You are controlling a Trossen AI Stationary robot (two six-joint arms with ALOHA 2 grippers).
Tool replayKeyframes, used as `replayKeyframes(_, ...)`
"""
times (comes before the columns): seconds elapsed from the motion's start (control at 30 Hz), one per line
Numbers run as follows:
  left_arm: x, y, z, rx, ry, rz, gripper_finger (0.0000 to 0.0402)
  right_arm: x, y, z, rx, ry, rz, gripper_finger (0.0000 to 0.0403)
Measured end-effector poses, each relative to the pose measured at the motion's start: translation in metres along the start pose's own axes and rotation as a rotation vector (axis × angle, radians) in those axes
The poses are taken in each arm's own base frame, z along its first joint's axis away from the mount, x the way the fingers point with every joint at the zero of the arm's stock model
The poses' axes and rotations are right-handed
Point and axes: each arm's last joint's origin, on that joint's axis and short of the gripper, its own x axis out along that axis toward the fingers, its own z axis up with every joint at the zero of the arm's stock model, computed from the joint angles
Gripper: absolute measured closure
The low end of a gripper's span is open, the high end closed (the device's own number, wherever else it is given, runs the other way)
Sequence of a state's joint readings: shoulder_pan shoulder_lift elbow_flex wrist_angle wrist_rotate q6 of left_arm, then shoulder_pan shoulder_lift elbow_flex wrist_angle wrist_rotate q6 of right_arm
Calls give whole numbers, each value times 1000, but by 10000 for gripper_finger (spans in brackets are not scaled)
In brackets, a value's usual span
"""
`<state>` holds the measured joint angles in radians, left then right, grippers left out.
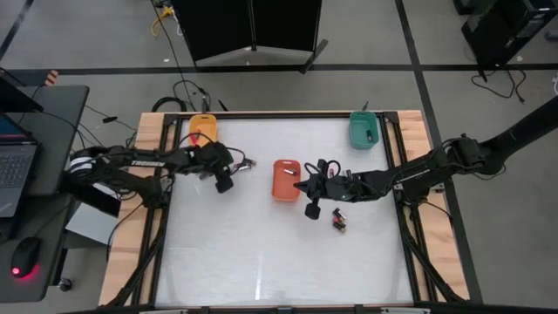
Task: Sort batteries
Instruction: Put the silver battery into the orange bin
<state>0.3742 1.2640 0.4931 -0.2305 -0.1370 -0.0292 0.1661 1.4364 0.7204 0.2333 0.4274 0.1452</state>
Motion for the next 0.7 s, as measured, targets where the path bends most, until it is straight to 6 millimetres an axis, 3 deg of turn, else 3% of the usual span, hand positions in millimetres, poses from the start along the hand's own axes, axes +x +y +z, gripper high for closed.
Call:
replayKeyframes(0.4, 22, 5, -2, -5, 60, -59, 221, 0, 0, -1, -16, 11, 2, 383)
replayKeyframes(0.53, 22, 4, -3, -4, 76, -77, 252, 0, 0, -1, -23, 11, 3, 393)
replayKeyframes(0.7, 22, 0, -7, 17, 112, -112, 320, 0, 0, -1, -27, 11, 3, 385)
